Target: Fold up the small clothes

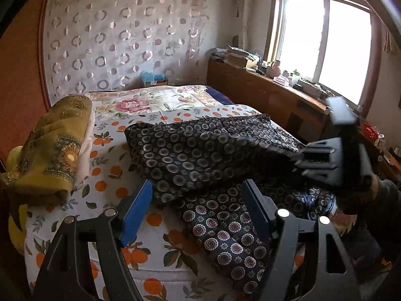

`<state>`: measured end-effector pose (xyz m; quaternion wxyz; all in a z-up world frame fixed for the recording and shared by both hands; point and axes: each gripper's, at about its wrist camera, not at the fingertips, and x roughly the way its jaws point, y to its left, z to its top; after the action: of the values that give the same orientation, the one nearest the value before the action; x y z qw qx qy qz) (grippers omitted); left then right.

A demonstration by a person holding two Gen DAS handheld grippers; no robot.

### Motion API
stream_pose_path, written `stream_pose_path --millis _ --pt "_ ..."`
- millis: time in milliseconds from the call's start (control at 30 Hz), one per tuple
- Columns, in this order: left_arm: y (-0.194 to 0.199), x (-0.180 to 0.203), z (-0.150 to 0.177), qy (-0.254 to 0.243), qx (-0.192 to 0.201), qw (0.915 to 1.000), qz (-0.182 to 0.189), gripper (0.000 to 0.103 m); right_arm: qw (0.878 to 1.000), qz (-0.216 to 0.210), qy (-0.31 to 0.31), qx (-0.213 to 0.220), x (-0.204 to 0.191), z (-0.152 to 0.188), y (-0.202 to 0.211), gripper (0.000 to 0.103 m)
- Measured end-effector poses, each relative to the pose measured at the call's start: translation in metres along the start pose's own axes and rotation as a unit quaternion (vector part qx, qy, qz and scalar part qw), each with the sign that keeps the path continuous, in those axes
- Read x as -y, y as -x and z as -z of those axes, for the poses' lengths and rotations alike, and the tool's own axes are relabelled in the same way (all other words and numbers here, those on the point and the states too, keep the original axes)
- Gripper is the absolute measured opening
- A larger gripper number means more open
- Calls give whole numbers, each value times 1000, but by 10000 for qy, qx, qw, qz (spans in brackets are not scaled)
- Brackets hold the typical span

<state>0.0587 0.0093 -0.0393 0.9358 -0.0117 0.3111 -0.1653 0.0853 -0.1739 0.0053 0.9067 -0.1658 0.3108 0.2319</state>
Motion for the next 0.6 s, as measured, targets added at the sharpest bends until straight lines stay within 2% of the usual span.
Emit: stream_pose_path --millis 133,233,400,600 --pt "4 4 -2 41 68 9999 147 75 9995 130 -203 188 13 7 33 3" --pt "7 12 -4 -93 151 9998 94 75 9985 395 -316 190 28 19 48 3" --pt "10 19 -8 -154 231 9995 172 75 9950 715 -694 -25 60 44 57 3" --pt "10 21 -8 -143 304 9994 40 75 9918 864 -899 -282 68 59 53 4"
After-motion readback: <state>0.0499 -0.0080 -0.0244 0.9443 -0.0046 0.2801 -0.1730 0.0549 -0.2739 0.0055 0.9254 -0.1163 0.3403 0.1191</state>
